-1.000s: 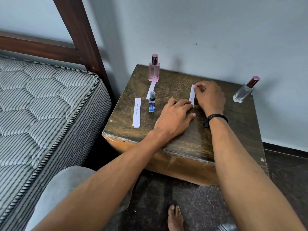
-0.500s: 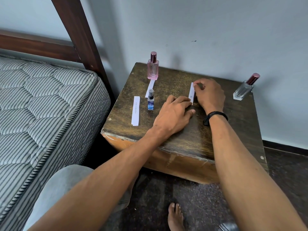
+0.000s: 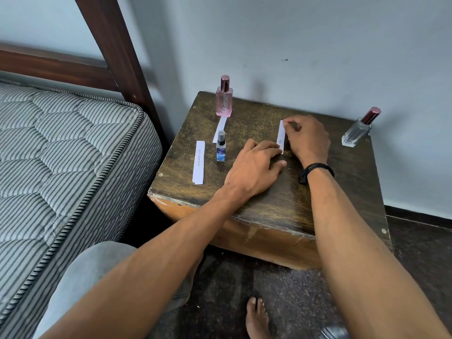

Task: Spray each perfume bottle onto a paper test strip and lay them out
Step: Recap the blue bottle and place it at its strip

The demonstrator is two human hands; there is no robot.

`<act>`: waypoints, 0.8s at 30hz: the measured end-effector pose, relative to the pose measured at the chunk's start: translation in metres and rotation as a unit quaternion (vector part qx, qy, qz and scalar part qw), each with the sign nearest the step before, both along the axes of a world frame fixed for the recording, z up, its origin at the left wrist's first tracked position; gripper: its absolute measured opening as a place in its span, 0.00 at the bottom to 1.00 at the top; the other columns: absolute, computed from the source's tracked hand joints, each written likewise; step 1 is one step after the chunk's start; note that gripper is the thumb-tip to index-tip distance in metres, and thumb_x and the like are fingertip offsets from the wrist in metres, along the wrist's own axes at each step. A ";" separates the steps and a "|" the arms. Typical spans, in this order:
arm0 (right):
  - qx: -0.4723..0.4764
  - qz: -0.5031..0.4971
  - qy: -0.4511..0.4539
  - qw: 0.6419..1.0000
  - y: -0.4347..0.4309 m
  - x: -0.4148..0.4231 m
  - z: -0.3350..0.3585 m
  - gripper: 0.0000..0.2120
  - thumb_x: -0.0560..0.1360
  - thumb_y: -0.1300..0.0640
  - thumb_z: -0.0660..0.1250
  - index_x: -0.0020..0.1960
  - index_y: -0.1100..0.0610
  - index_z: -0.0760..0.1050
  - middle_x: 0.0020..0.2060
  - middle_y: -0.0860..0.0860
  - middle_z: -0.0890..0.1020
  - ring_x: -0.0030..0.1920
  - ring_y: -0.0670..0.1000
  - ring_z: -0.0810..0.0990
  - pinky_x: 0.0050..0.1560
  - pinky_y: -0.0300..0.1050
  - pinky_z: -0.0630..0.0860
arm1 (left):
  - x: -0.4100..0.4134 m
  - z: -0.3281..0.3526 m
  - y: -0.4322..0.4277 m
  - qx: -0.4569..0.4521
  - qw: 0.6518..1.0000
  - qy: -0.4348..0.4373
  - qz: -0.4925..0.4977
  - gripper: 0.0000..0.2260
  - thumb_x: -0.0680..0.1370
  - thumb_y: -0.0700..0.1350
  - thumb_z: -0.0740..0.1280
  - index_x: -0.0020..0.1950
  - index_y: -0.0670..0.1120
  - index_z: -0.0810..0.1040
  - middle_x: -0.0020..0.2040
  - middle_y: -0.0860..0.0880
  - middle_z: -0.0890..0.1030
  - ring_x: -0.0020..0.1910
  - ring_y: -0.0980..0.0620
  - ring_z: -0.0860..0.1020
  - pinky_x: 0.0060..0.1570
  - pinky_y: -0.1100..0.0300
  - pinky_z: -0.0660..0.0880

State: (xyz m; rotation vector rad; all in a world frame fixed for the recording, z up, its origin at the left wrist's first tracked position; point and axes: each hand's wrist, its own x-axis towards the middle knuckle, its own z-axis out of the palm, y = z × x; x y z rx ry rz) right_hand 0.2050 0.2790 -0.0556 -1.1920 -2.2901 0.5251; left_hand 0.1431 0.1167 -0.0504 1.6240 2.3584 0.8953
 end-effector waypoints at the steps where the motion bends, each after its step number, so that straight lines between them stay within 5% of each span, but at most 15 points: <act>1: -0.006 -0.002 0.008 1.000 0.000 0.000 0.000 0.10 0.81 0.46 0.65 0.57 0.44 0.84 0.56 0.47 0.83 0.56 0.53 0.82 0.53 0.48 0.76 | 0.000 0.000 0.000 0.006 1.000 -0.008 0.002 0.19 0.80 0.54 0.65 0.67 0.45 0.79 0.69 0.53 0.76 0.62 0.48 0.68 0.67 0.55 0.66; 7: -0.041 -0.016 0.083 0.996 -0.001 0.002 0.003 0.10 0.80 0.48 0.67 0.57 0.47 0.85 0.53 0.45 0.86 0.53 0.48 0.83 0.53 0.44 0.77 | -0.002 0.002 -0.001 0.032 0.999 -0.038 0.009 0.19 0.79 0.53 0.67 0.66 0.46 0.79 0.66 0.52 0.77 0.62 0.49 0.69 0.67 0.58 0.65; 16: -0.121 0.012 0.208 0.971 -0.012 0.016 0.007 0.06 0.78 0.52 0.70 0.49 0.46 0.85 0.40 0.42 0.85 0.40 0.48 0.82 0.44 0.55 0.83 | -0.001 0.003 -0.005 0.072 0.995 -0.065 0.004 0.14 0.78 0.48 0.68 0.62 0.45 0.82 0.59 0.50 0.80 0.58 0.50 0.71 0.62 0.59 0.68; 24: -0.219 0.049 0.221 0.949 -0.062 0.049 0.018 0.07 0.79 0.61 0.71 0.49 0.50 0.85 0.40 0.50 0.86 0.32 0.45 0.78 0.33 0.41 0.76 | 0.011 0.012 -0.034 0.126 0.988 -0.089 0.010 0.07 0.78 0.41 0.68 0.53 0.45 0.85 0.52 0.50 0.83 0.52 0.52 0.75 0.53 0.65 0.68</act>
